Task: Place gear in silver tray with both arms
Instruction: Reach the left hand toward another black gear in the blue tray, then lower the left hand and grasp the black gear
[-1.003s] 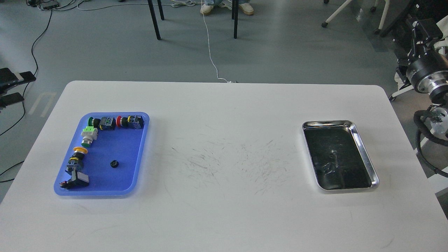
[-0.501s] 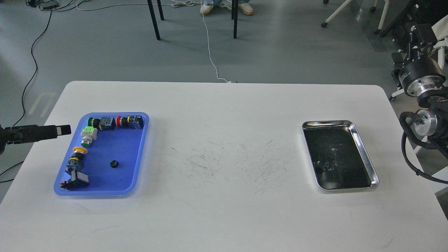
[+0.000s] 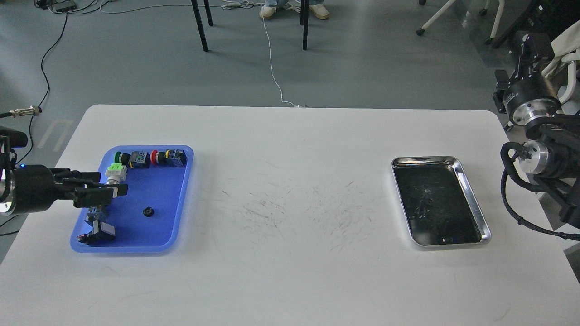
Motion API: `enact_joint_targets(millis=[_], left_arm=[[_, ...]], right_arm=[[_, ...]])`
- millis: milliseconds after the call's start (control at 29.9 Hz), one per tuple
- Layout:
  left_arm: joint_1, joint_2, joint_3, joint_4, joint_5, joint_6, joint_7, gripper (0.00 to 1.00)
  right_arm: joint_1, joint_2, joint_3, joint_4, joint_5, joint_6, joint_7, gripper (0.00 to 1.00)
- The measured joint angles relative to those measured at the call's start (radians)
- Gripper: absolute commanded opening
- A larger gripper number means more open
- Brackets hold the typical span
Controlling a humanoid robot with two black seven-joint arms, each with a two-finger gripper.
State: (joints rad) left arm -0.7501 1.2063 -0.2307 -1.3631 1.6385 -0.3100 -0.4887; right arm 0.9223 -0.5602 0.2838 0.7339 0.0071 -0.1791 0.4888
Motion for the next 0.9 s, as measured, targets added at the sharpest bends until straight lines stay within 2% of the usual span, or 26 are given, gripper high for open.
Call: enact_joint_targets(millis=[100, 468, 602, 903], left_arm=[[0.000, -0.040, 0.000, 0.008, 0.054, 0.020, 0.000, 0.79], [0.030, -0.171, 0.010, 0.048, 0.089, 0.062, 0.000, 0.78], [0.038, -0.225, 0.011, 0.106, 0.088, 0.083, 0.000, 0.74], [0.089, -0.259, 0.011, 0.149, 0.087, 0.130, 0.000, 0.66]], right_arm=[[-0.001, 0.008, 0.005, -0.002, -0.001, -0.008, 0.000, 0.95], [-0.001, 0.022, 0.051, -0.005, 0.011, -0.036, 0.000, 0.95], [0.000, 0.026, 0.061, -0.003, 0.016, -0.051, 0.000, 0.95], [0.003, 0.023, 0.083, -0.001, 0.016, -0.060, 0.000, 0.95]])
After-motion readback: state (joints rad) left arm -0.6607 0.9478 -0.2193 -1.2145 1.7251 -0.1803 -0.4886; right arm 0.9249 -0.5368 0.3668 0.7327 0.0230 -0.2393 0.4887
